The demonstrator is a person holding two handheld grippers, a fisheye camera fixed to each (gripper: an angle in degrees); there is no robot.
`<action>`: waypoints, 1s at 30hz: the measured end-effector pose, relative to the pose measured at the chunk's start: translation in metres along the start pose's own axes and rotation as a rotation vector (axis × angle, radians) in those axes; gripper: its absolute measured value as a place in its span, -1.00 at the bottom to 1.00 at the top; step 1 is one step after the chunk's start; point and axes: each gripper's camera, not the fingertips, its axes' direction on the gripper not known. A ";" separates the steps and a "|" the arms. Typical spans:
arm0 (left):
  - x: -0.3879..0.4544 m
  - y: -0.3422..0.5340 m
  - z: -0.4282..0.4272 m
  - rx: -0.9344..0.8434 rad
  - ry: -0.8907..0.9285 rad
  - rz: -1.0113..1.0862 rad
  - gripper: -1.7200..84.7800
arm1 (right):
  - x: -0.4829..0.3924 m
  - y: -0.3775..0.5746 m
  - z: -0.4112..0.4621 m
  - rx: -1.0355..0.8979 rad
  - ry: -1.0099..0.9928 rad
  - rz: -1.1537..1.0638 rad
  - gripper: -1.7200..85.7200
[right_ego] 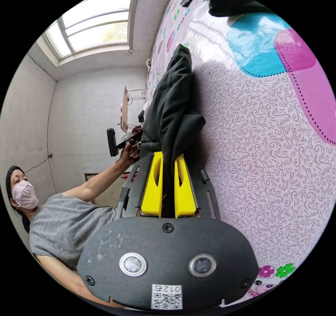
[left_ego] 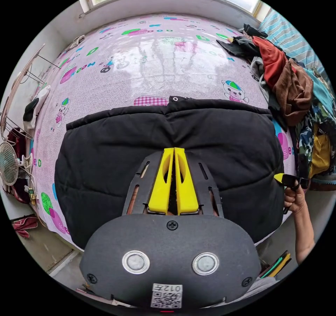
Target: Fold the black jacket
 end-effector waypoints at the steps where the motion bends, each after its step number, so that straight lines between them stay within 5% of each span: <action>1: 0.000 -0.001 0.001 -0.005 -0.002 0.002 -0.96 | 0.000 -0.002 0.004 0.003 0.001 0.001 -0.84; 13: -0.030 -0.009 0.005 -0.054 0.121 -0.049 -0.96 | 0.014 -0.020 0.065 0.057 0.076 0.062 -0.86; 22: -0.062 0.051 -0.061 0.087 0.203 0.042 -0.96 | 0.035 -0.030 0.124 0.105 0.167 0.077 -0.87; 30: -0.072 0.070 -0.001 -0.020 0.211 0.052 -0.96 | 0.046 -0.034 0.183 0.138 0.222 0.077 -0.88</action>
